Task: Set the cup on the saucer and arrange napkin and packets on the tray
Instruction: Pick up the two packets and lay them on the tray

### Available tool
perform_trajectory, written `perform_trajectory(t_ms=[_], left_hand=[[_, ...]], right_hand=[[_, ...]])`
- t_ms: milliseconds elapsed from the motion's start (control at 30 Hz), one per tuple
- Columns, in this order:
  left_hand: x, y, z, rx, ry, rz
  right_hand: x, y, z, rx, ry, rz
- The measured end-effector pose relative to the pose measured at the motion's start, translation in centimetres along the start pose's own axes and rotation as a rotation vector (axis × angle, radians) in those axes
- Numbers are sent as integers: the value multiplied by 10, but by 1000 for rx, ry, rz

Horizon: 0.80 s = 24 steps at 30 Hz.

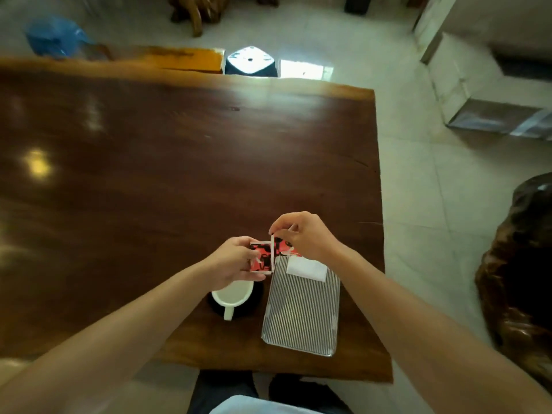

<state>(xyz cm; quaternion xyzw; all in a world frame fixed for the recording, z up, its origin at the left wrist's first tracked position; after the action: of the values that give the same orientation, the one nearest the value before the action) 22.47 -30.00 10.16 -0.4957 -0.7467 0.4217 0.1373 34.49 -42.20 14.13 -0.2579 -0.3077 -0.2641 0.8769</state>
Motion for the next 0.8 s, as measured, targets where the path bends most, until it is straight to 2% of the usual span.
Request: perform_trajectory(t_ms=[100, 167, 300, 400, 467, 600, 700, 800], left_hand=[[-33, -15, 15, 79, -115, 164], [-46, -21, 24, 111, -192, 235], [-61, -26, 34, 86, -406, 291], [-69, -26, 38, -46, -365, 335], [-71, -23, 42, -84, -337, 263], [-74, -17, 54, -110, -349, 137], [-73, -14, 65, -116, -306, 22], [-76, -14, 77, -100, -258, 25]], right_hand=[[10, -22, 4, 94, -114, 106], [12, -31, 3, 110, -161, 83], [10, -48, -11, 35, -84, -169], [3, -61, -33, -106, 51, -414], [-4, -70, -48, -243, 182, -472], [-30, -88, -75, -430, 398, -371], [-45, -104, -84, -503, 500, -272], [-58, -115, -91, -551, 516, -228]])
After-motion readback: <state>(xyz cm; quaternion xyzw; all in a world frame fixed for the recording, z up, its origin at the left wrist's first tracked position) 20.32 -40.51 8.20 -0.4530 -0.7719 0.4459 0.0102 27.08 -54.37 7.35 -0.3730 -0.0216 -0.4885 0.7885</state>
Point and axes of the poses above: each hand's wrist, its own y-axis towards the middle knuckle, its own x-axis out of the back of the hand, z = x × y, the point moved 4 cm from there along y, towards the middle knuckle, and after that the axes turned 10 degrees about -y, right-handed, at the moved point
